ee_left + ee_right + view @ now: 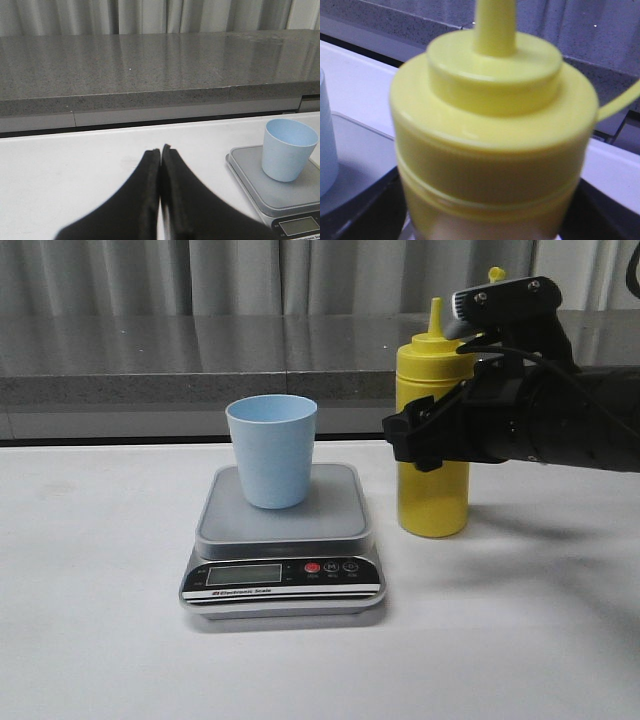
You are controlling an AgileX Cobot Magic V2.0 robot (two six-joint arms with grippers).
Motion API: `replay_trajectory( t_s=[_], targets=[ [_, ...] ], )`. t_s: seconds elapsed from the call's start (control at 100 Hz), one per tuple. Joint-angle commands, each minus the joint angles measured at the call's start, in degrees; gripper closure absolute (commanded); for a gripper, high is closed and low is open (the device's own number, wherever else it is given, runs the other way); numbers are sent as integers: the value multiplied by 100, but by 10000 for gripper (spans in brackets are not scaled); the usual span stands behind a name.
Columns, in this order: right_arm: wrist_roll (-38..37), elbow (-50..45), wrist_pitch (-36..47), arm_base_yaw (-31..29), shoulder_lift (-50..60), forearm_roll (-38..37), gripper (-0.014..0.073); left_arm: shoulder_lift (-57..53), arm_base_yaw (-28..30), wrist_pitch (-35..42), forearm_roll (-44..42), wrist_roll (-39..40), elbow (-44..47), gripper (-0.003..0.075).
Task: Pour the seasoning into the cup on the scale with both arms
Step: 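Open the right gripper and withdraw it from the bottle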
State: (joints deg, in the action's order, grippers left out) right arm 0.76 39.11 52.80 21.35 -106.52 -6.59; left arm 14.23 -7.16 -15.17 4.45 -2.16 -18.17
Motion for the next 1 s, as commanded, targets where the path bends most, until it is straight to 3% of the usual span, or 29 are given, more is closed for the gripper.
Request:
replay_trajectory(
  t_s=[0.0,0.52,0.99],
  targets=[
    [-15,89,415,-14,198,-69,-41,41,10,408,16,3,-170,740],
    [-15,58,432,-19,376,117,-55,41,10,408,16,3,-170,740],
    [-15,-593,672,-39,671,416,-55,41,10,408,16,3,-170,740]
  ],
)
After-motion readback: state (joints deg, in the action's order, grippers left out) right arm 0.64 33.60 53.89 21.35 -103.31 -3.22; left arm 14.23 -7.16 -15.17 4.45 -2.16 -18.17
